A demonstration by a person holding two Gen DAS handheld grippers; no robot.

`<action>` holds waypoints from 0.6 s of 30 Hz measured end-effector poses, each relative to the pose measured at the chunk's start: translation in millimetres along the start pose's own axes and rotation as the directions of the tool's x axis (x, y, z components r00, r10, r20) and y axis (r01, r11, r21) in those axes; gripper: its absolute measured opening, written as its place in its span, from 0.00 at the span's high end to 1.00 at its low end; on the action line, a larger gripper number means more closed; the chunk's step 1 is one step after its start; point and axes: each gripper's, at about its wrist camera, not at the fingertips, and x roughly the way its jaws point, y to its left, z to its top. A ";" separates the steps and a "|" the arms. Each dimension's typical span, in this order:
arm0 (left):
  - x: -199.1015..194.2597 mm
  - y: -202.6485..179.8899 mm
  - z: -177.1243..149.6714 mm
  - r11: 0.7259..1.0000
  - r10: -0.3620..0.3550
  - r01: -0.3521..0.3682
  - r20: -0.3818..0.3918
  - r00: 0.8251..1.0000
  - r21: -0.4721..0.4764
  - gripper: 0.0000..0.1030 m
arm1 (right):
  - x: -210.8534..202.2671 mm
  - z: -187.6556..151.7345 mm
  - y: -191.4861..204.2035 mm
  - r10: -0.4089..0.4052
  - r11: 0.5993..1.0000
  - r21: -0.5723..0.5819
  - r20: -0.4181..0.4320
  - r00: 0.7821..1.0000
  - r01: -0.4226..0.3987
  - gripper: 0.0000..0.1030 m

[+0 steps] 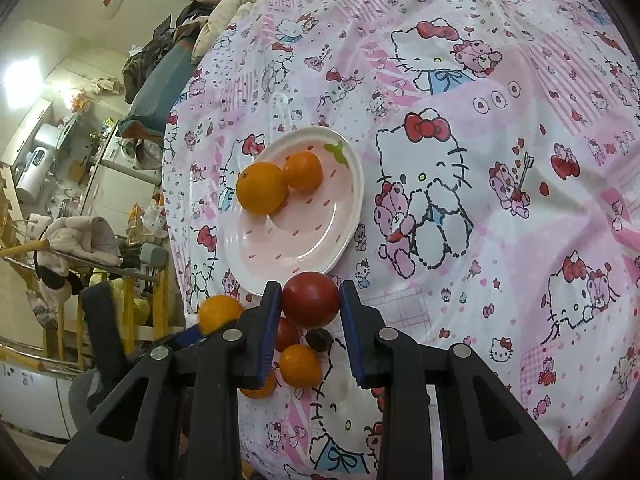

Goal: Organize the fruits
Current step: 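Place the red tomato on the plate with the right tool while the left tool places the orange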

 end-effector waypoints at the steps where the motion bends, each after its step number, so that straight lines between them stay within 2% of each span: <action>1: -5.8 0.3 1.2 1.000 0.001 -0.001 0.009 1.000 0.011 0.47 | -0.8 0.8 -0.5 0.001 1.000 0.002 0.002 1.000 -0.001 0.70; 12: -38.9 -13.4 38.3 0.995 0.047 -0.052 0.066 0.997 0.086 0.47 | -19.9 7.2 -1.1 0.016 1.000 0.001 0.051 0.999 -0.016 0.70; 15: -35.2 -21.5 47.7 0.992 0.037 -0.045 0.071 0.997 0.117 0.47 | -20.4 10.4 -3.8 0.016 1.000 0.005 0.050 0.999 -0.016 0.70; 18: -15.4 -25.5 56.4 0.992 0.019 -0.023 0.033 0.999 0.126 0.47 | -20.1 17.3 -5.2 0.005 1.000 0.002 0.056 0.998 -0.005 0.70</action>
